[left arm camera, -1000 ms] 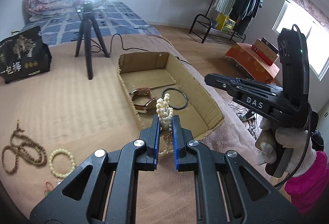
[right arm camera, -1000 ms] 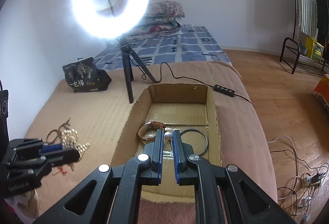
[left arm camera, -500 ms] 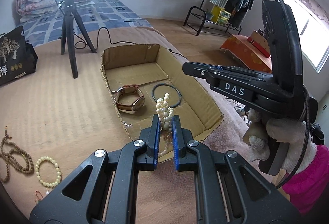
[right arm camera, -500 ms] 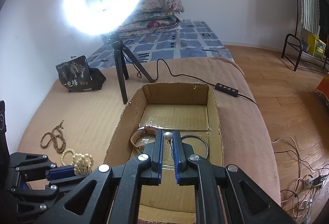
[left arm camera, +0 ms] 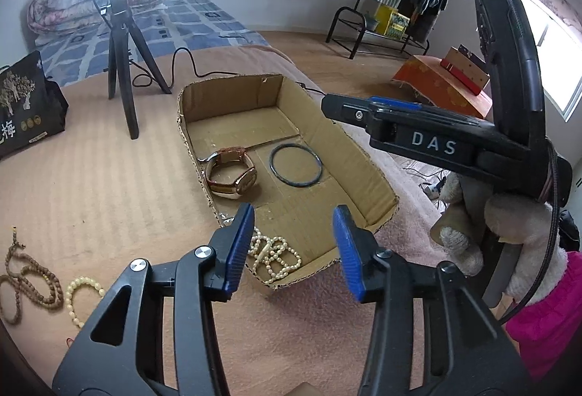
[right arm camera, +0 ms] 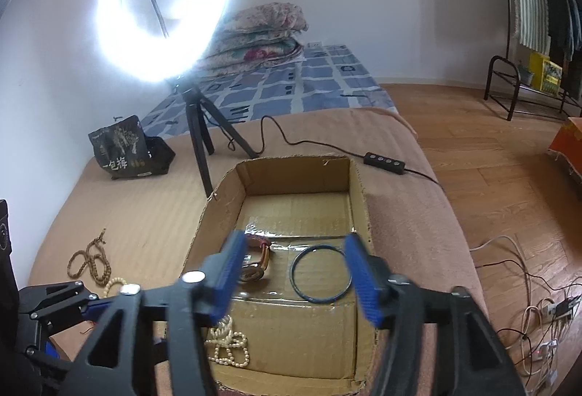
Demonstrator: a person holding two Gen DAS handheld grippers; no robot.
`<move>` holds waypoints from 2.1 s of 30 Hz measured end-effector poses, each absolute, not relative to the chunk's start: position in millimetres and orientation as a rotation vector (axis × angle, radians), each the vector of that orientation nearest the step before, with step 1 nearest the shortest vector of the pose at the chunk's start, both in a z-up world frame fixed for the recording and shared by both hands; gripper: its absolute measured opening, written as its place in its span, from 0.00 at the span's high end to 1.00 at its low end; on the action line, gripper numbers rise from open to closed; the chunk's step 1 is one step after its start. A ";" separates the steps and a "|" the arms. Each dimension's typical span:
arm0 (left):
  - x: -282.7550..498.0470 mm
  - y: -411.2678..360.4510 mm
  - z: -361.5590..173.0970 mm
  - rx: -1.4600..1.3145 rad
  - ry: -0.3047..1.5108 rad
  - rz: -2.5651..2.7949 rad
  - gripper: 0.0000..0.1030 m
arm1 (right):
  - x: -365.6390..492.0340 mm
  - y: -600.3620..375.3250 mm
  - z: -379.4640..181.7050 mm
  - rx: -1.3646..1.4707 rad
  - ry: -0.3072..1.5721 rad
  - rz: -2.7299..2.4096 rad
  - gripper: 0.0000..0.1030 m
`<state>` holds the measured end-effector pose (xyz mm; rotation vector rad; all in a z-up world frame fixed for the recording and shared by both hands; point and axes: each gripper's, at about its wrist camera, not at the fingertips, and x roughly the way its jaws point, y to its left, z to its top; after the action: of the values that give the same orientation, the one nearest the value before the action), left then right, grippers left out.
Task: Organize jewelry
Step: 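Open the right tool to drop the earring while the left tool drops the pearl necklace into the box, then move both tools back toward the bead necklace and jade bracelet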
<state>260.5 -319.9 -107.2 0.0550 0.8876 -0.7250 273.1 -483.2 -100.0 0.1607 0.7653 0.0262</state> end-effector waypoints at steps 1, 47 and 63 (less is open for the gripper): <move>259.8 -320.0 -107.6 0.060 0.889 -0.725 0.56 | 272.2 -483.3 -98.9 0.158 0.761 0.016 0.31; 240.4 -108.9 -91.1 0.081 0.821 -0.440 0.34 | 210.3 -409.3 -49.3 0.107 0.704 0.086 0.00; 250.4 1.9 -130.4 -0.018 0.901 -0.270 0.34 | 209.5 -302.4 -102.7 0.034 0.818 0.312 0.05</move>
<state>250.4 1.9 -130.4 -0.0180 0.9006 -0.2698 209.5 -302.4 -102.7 0.0337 0.8185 0.3121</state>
